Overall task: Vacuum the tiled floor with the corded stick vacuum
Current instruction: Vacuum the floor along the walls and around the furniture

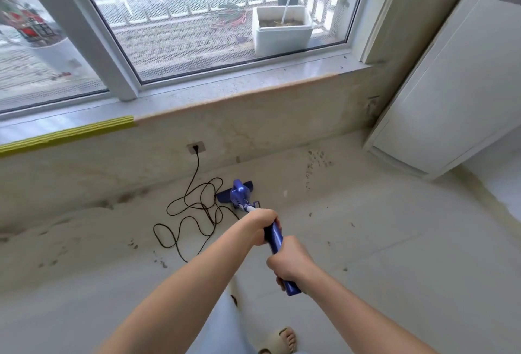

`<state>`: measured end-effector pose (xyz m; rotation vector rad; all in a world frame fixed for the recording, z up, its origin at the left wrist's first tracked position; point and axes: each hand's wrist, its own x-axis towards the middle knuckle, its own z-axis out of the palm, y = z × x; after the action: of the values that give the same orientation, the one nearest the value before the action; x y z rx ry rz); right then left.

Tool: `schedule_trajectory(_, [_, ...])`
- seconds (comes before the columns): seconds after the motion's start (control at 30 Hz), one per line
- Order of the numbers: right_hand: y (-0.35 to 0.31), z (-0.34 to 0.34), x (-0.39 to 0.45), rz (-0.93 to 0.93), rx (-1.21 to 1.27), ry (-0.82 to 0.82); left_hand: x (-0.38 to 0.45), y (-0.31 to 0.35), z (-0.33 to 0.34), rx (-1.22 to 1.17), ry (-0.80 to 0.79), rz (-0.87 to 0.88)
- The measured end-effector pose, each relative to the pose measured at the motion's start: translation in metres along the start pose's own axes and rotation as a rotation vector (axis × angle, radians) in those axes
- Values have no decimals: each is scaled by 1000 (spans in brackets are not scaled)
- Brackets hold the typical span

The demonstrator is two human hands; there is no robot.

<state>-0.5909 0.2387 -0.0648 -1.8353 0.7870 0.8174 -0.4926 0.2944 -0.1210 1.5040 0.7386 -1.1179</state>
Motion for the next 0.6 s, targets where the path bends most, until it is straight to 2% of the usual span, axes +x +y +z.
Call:
schedule_trajectory(0.2, [-24,25,20,-3,32,50,8,18,-27,118,-15,81])
schedule_trajectory(0.43, [-63,30,62,1,42,27,27,55,-52,-16,-18,90])
schedule_trajectory(0.6, [-74,35,56,26,42,31,30,60,-62,-27,-57,74])
